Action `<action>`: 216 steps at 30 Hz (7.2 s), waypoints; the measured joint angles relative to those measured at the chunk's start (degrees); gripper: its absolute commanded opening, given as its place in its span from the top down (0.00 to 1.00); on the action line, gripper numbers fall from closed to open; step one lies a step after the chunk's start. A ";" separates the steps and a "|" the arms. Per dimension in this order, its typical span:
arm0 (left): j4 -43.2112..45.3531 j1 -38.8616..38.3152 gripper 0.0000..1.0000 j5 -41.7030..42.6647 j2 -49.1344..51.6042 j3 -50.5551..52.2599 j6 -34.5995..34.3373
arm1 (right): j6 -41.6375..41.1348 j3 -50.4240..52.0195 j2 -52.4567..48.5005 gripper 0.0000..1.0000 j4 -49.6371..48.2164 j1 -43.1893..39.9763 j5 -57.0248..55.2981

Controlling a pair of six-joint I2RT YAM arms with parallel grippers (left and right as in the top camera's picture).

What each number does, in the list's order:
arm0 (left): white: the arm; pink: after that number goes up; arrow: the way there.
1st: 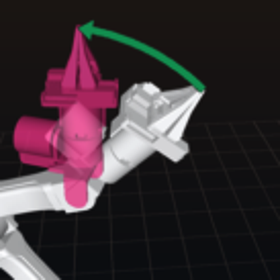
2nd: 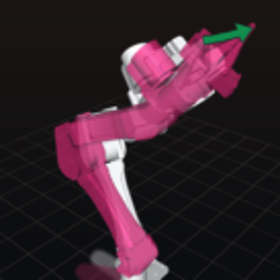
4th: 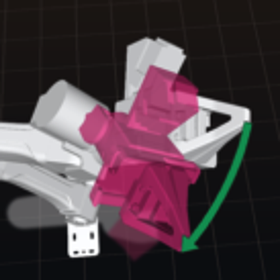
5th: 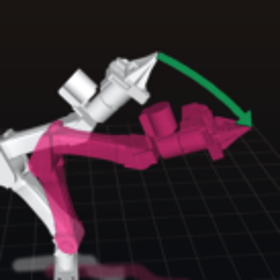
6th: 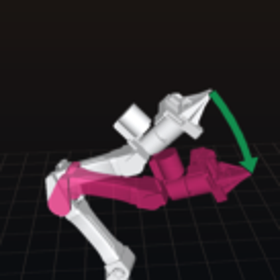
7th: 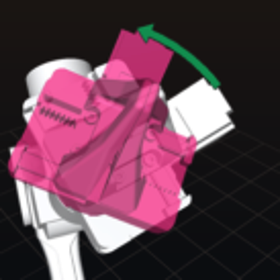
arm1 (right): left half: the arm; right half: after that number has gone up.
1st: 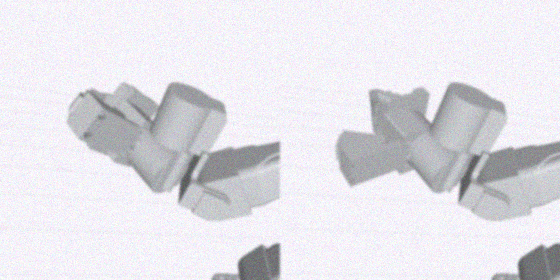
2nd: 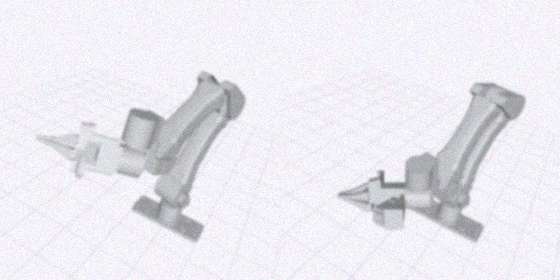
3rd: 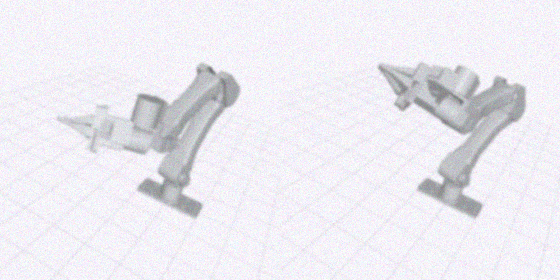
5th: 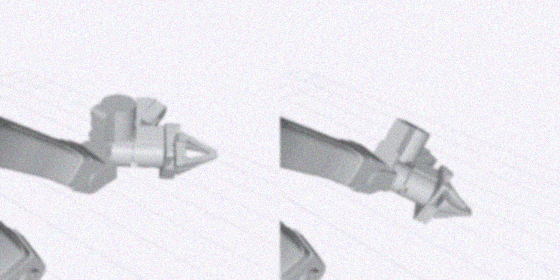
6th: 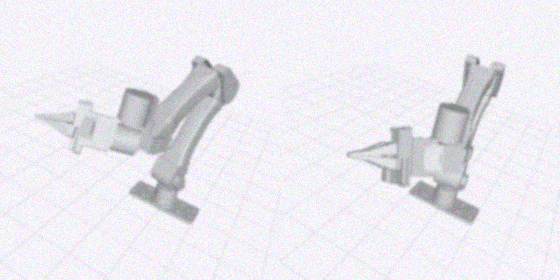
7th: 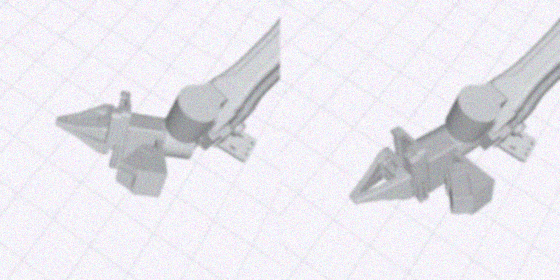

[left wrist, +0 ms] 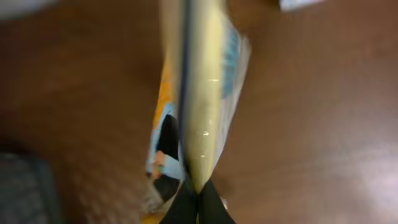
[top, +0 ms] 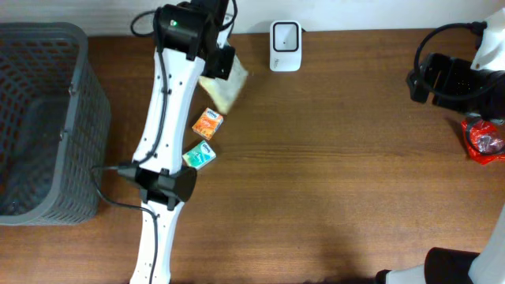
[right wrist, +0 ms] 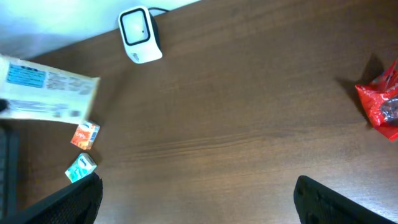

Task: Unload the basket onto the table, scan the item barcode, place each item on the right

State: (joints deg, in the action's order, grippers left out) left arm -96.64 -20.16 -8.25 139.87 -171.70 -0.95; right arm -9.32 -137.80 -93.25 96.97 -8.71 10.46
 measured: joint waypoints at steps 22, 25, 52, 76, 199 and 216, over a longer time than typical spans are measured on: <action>3.17 -16.46 1.00 -32.70 -0.02 18.91 -11.82 | 0.00 0.00 0.00 0.02 0.00 0.00 0.00; 3.26 -14.84 1.00 -37.46 -0.02 18.05 -12.39 | 0.00 0.00 0.00 0.02 0.00 0.00 0.00; 5.86 -20.24 1.00 -31.43 0.28 24.09 -12.39 | 0.02 0.00 0.00 0.02 0.00 0.00 0.00; 7.54 -20.68 0.97 -17.44 0.28 23.96 -12.37 | -0.13 0.00 0.00 0.01 0.00 0.00 0.00; 1.92 7.93 0.01 -0.59 -10.75 16.26 -16.92 | 12.26 1.68 -43.98 0.96 -31.89 32.35 -3.15; 1.90 7.93 0.01 -0.59 -10.75 16.31 -16.90 | 3.30 -3.04 -43.98 0.96 -21.75 29.68 7.72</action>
State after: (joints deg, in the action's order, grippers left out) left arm -94.74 -12.23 -8.84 129.12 -155.39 -17.85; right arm -6.02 -140.84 -137.23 75.22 20.97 18.17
